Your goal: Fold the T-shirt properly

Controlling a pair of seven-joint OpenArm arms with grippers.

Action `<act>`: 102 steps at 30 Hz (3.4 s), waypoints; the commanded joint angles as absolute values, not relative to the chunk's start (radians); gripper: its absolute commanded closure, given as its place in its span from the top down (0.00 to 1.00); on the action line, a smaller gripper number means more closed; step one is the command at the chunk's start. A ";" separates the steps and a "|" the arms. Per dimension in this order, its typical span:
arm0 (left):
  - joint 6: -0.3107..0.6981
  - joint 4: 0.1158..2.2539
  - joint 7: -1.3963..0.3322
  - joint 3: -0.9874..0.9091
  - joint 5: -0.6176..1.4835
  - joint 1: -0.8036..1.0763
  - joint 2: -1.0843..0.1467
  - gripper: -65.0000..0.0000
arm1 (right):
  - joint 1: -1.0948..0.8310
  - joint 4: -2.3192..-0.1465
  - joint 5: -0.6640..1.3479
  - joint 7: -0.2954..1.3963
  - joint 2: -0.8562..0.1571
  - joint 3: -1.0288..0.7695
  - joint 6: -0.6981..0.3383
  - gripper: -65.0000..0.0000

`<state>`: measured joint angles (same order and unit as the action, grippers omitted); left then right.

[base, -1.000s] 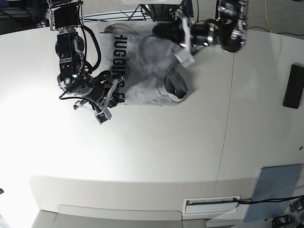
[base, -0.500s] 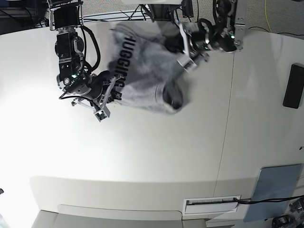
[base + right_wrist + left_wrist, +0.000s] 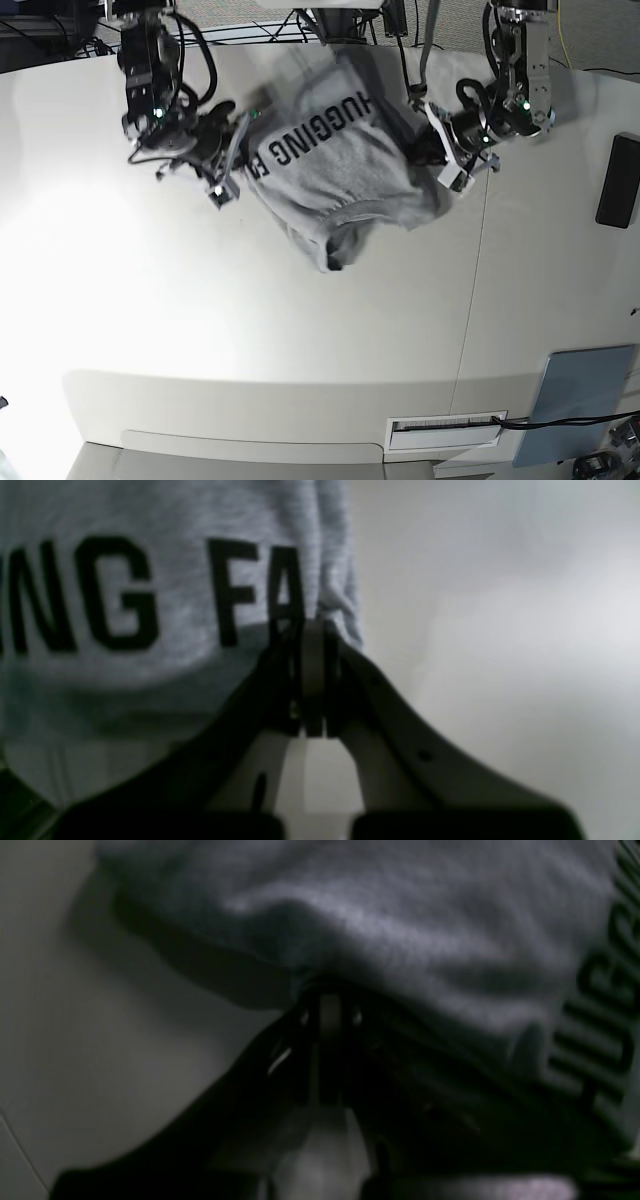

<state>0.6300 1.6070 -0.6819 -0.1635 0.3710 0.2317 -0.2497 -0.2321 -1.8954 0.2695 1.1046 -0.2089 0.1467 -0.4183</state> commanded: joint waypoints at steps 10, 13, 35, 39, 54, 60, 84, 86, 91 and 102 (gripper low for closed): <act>0.618 1.612 -0.593 -0.166 0.352 0.147 -0.247 0.04 | -0.370 -2.016 0.279 1.054 -0.210 0.151 -0.400 0.00; 0.626 1.612 -0.585 -0.166 0.359 0.128 -0.230 0.04 | -0.378 -2.016 0.280 1.055 -0.210 0.187 -0.394 0.00; 0.625 1.751 -0.583 -0.313 0.419 0.223 -0.261 0.04 | -0.388 -2.193 0.167 1.035 -0.211 0.011 -0.287 0.00; 0.629 1.757 -0.605 -0.459 0.521 0.292 -0.261 0.04 | -0.393 -2.193 0.223 1.066 -0.211 -0.120 -0.289 0.00; 0.698 1.781 -0.677 -0.736 0.645 0.549 -0.261 0.04 | -0.623 -2.354 0.284 1.094 -0.211 -0.336 -0.313 0.00; 0.698 1.803 -0.691 -0.743 0.645 0.649 -0.261 0.04 | -0.712 -2.356 0.284 1.127 -0.211 -0.416 -0.313 0.00; 0.698 1.484 -0.678 -0.742 0.648 0.914 -0.253 0.04 | -1.027 -2.101 0.287 1.223 -0.211 -0.453 -0.389 0.00; 0.698 1.392 -0.678 -0.742 0.648 0.893 -0.274 0.04 | -1.011 -2.016 0.287 1.223 -0.211 -0.453 -0.399 0.00; 0.698 1.130 -0.537 -0.741 0.610 0.810 -0.334 0.04 | -0.931 -1.761 0.287 1.222 -0.214 -0.453 -0.435 0.00; 0.698 0.718 -0.335 -0.526 0.360 0.610 -0.481 0.04 | -0.682 -1.124 0.249 1.065 -0.289 -0.418 -0.505 0.00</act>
<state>0.6891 0.7143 -0.3344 -0.5209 0.3595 0.5926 -0.4660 -0.6720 -1.1126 0.2462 1.0500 -0.2722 -0.4145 -0.4995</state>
